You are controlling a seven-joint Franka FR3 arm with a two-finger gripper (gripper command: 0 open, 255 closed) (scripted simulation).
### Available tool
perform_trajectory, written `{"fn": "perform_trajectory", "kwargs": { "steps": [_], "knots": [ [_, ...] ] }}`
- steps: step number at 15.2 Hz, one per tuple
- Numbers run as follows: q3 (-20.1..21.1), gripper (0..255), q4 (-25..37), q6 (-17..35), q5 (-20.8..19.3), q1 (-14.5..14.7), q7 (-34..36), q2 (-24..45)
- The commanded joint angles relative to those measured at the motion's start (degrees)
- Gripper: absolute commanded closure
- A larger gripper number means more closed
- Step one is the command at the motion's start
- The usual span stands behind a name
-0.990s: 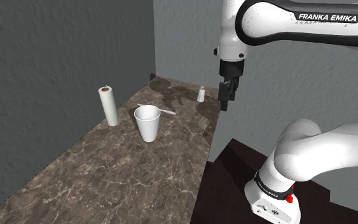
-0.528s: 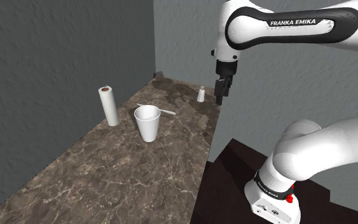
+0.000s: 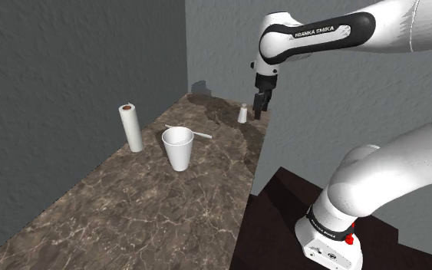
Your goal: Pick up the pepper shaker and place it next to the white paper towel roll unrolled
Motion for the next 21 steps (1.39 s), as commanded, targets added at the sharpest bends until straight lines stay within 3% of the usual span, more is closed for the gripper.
{"fn": "perform_trajectory", "kwargs": {
  "steps": [1,7,13,21],
  "knots": [
    [-2.0,0,2.4,2.1,-0.1,-0.4,-2.8,3.8],
    [-6.9,0,9.9,7.7,2.2,-0.9,-10.9,15.5],
    [-10.3,0,20.1,10.8,7.7,-2.1,-19.6,28.3],
    [-11.0,0,38.7,9.9,17.0,-7.2,-29.9,46.5]
  ]
}}
